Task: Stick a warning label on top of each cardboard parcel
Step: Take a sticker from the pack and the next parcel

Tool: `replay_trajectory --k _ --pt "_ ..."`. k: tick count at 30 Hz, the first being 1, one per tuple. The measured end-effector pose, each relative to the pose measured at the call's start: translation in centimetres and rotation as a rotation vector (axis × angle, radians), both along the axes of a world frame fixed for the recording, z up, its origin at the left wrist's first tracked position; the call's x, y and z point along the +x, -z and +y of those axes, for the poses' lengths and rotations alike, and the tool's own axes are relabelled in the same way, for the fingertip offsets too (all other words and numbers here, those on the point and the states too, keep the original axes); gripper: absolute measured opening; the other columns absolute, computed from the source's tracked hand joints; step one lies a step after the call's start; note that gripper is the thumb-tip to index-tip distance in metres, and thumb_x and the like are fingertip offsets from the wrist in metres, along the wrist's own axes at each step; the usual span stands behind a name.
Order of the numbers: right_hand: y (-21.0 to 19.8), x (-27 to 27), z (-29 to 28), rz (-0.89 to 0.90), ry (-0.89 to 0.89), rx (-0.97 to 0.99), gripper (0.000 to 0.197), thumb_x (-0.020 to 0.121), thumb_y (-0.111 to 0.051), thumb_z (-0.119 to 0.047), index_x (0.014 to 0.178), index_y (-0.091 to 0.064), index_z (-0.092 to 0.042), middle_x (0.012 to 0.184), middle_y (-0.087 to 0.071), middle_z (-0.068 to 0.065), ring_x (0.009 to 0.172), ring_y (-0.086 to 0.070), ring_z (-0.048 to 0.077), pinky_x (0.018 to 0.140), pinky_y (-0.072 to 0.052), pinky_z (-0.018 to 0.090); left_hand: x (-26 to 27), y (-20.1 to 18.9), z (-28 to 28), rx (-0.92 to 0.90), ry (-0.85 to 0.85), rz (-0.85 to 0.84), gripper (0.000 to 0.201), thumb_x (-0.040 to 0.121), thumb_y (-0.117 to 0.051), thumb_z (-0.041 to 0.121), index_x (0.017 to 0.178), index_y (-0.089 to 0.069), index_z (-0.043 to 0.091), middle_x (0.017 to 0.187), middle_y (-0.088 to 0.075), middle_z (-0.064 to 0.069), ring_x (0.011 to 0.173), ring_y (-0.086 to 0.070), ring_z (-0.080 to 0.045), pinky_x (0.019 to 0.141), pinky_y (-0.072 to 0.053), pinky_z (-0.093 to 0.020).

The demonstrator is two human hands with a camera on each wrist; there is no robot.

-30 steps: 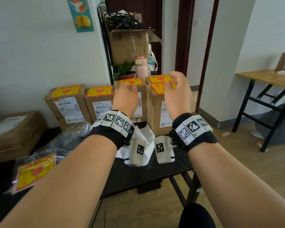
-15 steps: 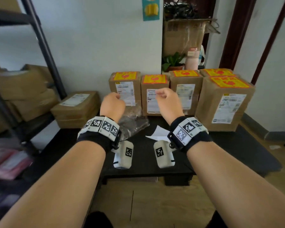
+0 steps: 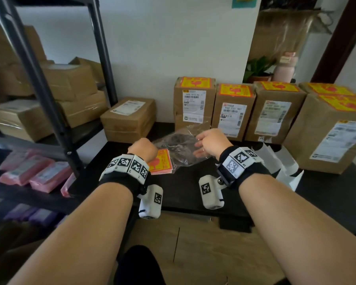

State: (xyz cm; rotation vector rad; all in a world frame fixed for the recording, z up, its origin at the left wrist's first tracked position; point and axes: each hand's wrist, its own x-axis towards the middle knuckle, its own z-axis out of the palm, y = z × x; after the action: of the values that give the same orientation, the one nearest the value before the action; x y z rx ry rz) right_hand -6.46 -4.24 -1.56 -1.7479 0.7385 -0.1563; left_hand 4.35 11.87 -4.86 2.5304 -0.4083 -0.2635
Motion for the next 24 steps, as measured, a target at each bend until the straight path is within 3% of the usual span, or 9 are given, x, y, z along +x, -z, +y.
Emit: replay_trajectory --k 3,6,11,13,15,17,18,20,24 --pt "0.1 0.4 0.4 0.012 -0.041 0.036 0.035 0.098 -0.042 0.006 0.132 -0.052 0.000 0.124 -0.058 0.023 0.070 -0.067 0.032 0.053 -0.059 0.035 0.4 0.6 0.0 0.004 0.004 0.037 0.032 0.094 -0.047 0.010 0.119 -0.061 -0.004 0.118 -0.066 -0.018 0.108 -0.064 -0.032 0.087 -0.054 -0.036" --pt "0.5 0.7 0.6 0.072 -0.130 -0.010 0.033 0.098 -0.044 0.006 0.128 -0.055 -0.001 0.119 -0.059 0.023 0.058 -0.064 0.025 0.041 -0.055 0.026 0.6 0.6 0.1 0.102 0.049 0.022 0.031 0.093 -0.051 0.013 0.119 -0.062 0.000 0.115 -0.065 -0.014 0.105 -0.063 -0.030 0.080 -0.049 -0.033" --pt "1.8 1.6 2.1 0.218 -0.232 -0.196 0.018 0.097 -0.050 -0.003 0.095 -0.066 -0.012 0.096 -0.070 0.009 0.053 -0.064 0.013 0.037 -0.044 0.019 0.8 0.7 0.3 0.280 0.086 -0.004 0.026 0.097 -0.045 0.015 0.115 -0.061 0.006 0.093 -0.056 -0.007 0.087 -0.054 -0.021 0.076 -0.041 -0.030" --pt "2.0 2.1 2.9 0.270 -0.299 -0.322 0.016 0.093 -0.061 -0.013 0.107 -0.068 -0.012 0.086 -0.068 0.005 0.048 -0.057 0.008 0.035 -0.039 0.017 1.0 0.8 0.7 0.300 0.069 -0.012 0.025 0.096 -0.045 0.015 0.113 -0.061 0.005 0.094 -0.057 -0.008 0.090 -0.057 -0.022 0.077 -0.043 -0.030" --pt "2.1 2.8 3.7 0.293 -0.388 -0.428 0.032 0.090 -0.064 -0.015 0.122 -0.066 -0.010 0.104 -0.070 0.011 0.060 -0.057 0.008 0.042 -0.042 0.015 1.2 0.9 1.2 0.325 0.064 -0.032 0.022 0.096 -0.044 0.013 0.104 -0.062 0.002 0.093 -0.060 -0.009 0.089 -0.059 -0.022 0.075 -0.044 -0.030" --pt "1.8 3.3 4.8 0.371 -0.470 -0.567 0.034 0.093 -0.061 -0.016 0.126 -0.062 -0.006 0.125 -0.064 0.012 0.094 -0.065 0.020 0.068 -0.051 0.021 1.5 0.9 1.9 0.312 0.054 -0.041 0.024 0.096 -0.044 0.012 0.102 -0.064 -0.001 0.087 -0.061 -0.009 0.084 -0.058 -0.023 0.072 -0.043 -0.030" --pt "1.8 3.6 5.3 0.426 -0.502 -0.655 0.030 0.096 -0.058 -0.018 0.122 -0.062 -0.005 0.123 -0.063 0.011 0.107 -0.062 0.025 0.083 -0.049 0.027 1.7 0.9 2.2 0.281 0.042 -0.037 0.027 0.095 -0.044 0.011 0.107 -0.064 -0.003 0.090 -0.063 -0.010 0.088 -0.061 -0.025 0.073 -0.045 -0.031" --pt "1.8 4.5 6.1 0.426 -0.521 -0.743 0.024 0.098 -0.054 -0.024 0.109 -0.063 -0.005 0.111 -0.065 0.011 0.108 -0.059 0.027 0.092 -0.045 0.032 2.0 0.9 2.7 0.205 0.012 -0.027 0.030 0.095 -0.046 0.010 0.116 -0.063 -0.002 0.111 -0.066 -0.015 0.106 -0.062 -0.031 0.083 -0.047 -0.033" --pt "3.1 6.4 6.8 0.348 -0.558 -0.959 0.053 0.092 -0.054 -0.049 0.138 -0.048 -0.024 0.137 -0.054 0.004 0.122 -0.055 0.028 0.103 -0.044 0.037 2.2 1.1 3.4 0.186 0.007 -0.033 0.032 0.094 -0.047 0.012 0.119 -0.064 0.000 0.120 -0.064 -0.016 0.112 -0.061 -0.031 0.088 -0.048 -0.035"
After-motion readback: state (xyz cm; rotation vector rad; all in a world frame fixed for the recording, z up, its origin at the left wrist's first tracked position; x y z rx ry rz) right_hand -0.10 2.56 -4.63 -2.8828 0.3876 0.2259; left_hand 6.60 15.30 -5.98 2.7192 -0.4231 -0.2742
